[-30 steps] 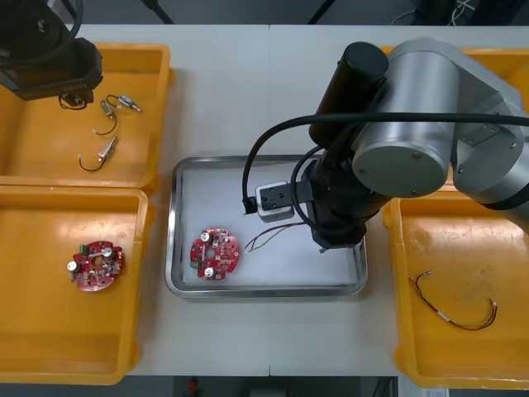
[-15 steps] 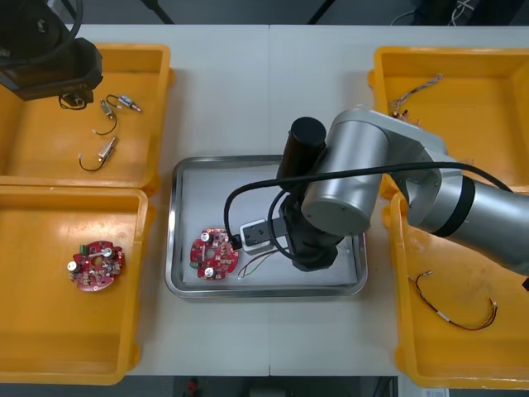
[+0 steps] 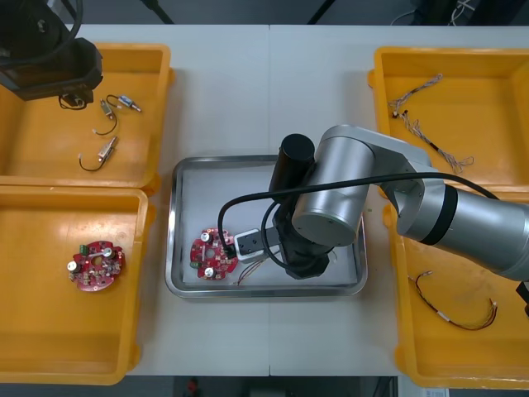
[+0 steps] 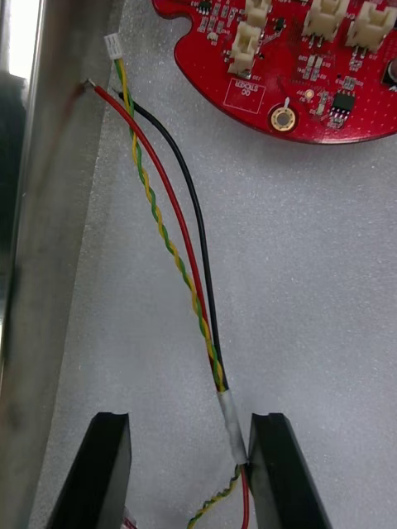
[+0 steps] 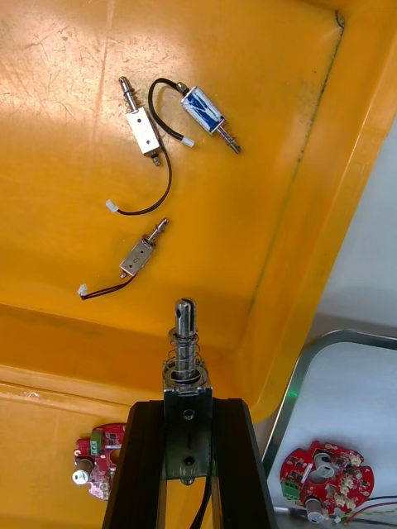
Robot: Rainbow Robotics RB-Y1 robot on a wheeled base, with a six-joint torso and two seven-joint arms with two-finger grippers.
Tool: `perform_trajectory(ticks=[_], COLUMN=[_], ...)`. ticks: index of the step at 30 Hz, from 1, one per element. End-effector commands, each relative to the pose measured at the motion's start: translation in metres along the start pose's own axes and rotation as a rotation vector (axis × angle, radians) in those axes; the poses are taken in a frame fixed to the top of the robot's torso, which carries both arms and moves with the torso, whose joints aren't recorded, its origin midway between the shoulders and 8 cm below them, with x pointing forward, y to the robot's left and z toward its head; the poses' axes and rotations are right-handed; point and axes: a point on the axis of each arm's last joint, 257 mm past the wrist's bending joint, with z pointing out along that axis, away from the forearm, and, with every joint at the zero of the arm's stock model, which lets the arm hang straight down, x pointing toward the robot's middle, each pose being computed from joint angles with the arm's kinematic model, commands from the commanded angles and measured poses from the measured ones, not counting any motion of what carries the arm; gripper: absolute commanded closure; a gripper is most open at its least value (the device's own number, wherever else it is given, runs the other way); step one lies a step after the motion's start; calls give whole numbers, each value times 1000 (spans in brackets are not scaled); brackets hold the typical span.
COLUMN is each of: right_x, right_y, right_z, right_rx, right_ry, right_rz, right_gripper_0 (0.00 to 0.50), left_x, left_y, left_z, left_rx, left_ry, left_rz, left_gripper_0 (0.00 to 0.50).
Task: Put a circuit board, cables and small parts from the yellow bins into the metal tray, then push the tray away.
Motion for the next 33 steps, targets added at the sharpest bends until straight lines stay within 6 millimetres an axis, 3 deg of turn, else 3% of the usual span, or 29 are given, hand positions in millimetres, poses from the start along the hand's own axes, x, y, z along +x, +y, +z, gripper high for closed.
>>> perform_trajectory(ticks=[1, 7, 13, 19, 26, 33], right_x=[-6, 1, 9, 17, 51, 91], right_y=[-14, -16, -19, -33, -53, -58], right_z=[-16, -40, -78, -113, -143, -173], right_rx=[40, 33, 10, 24, 61, 63], right_ry=[-16, -25, -52, -115, -129, -121], right_rz=[-26, 7, 76, 248, 495, 832], right_gripper_0=[0, 0, 0, 0, 0, 0], left_x=[-11, -11, -11, -11, -11, -11], left_y=[16, 16, 16, 16, 16, 16], left_z=[-14, -14, -14, -14, -14, -14], left_rx=[-18, -18, -18, -18, -18, -18], left_ry=[-37, -37, -37, -37, -37, -37], left_rz=[-60, -60, -60, -60, -60, -60], left_gripper_0=[500, 500, 500, 500, 500, 500])
